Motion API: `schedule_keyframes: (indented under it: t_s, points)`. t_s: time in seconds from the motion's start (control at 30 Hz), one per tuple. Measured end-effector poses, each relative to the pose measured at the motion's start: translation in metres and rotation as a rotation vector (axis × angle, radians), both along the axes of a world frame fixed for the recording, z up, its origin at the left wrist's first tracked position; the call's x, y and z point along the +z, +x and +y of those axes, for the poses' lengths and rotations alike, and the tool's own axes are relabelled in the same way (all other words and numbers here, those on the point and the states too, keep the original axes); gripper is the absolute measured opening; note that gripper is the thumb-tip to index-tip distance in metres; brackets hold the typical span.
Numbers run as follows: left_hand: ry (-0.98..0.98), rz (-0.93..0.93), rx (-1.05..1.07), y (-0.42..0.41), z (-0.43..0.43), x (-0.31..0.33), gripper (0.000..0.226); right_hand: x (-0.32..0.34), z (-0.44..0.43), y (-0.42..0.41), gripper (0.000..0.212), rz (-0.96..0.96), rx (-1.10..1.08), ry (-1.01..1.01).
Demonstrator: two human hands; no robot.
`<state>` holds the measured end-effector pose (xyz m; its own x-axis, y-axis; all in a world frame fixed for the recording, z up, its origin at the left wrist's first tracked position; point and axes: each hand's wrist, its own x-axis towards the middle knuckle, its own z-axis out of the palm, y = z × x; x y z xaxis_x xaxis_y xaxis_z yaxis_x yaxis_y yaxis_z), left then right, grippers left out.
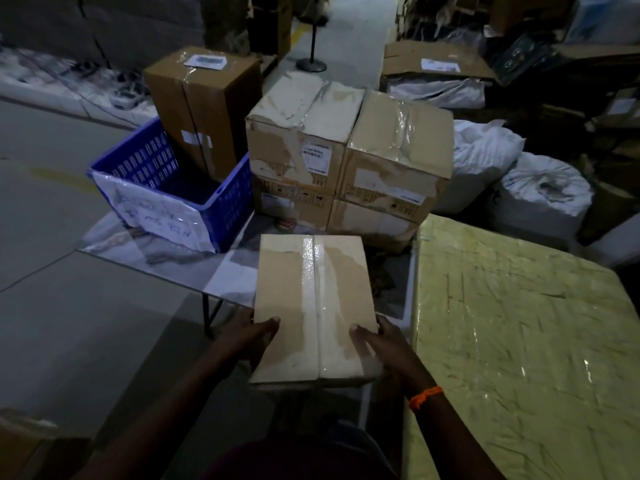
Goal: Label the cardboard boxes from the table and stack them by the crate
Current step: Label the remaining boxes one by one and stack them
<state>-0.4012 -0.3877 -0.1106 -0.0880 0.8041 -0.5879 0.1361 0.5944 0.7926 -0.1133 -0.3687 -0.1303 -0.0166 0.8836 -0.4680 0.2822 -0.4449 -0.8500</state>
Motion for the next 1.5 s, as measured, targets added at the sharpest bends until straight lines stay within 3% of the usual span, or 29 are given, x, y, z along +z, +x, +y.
schedule_keyframes:
  t_s: [0.23,0.37,0.5,0.63,0.7,0.8,0.9,0.97,1.13,1.37,1.43,1.5]
  points:
    - [0.141,0.209,-0.047,0.005,0.049,0.008,0.026,0.008,0.048,-0.012,0.034,-0.066,-0.059,0.093]
    - [0.158,0.163,-0.028,0.005,0.087,0.016,0.030,0.018,0.090,-0.028,0.042,-0.027,-0.073,0.099]
    - [0.119,0.099,0.065,0.004,0.110,0.017,0.049,0.027,0.107,-0.030,0.043,0.040,-0.101,0.123]
    - [0.301,0.075,0.047,0.007,0.100,0.044,0.017,0.041,0.103,-0.020,0.052,0.041,-0.170,0.214]
    - [0.383,0.038,0.072,0.009,0.095,0.054,0.015,0.057,0.096,-0.016,0.048,0.073,-0.228,0.293]
    - [0.425,-0.006,0.186,0.010,0.092,0.065,0.042,0.080,0.087,-0.010,0.047,0.073,-0.320,0.380]
    - [0.445,-0.041,0.265,0.013,0.090,0.072,0.086,0.093,0.081,-0.011,0.072,0.011,-0.349,0.422]
    - [0.430,-0.045,0.302,0.019,0.088,0.077,0.093,0.095,0.077,-0.013,0.073,-0.017,-0.370,0.447]
    - [0.461,0.041,0.272,0.034,0.072,0.068,0.050,0.085,0.062,-0.010,0.045,-0.097,-0.413,0.465]
    - [0.506,0.137,0.181,0.041,0.078,0.068,0.055,0.082,0.057,-0.004,0.038,-0.106,-0.430,0.469]
    - [0.509,0.169,0.128,0.038,0.087,0.070,0.057,0.087,0.063,-0.007,0.048,-0.170,-0.405,0.448]
    - [0.581,0.344,0.062,0.034,0.101,0.079,0.058,0.093,0.072,-0.011,0.057,-0.339,-0.370,0.499]
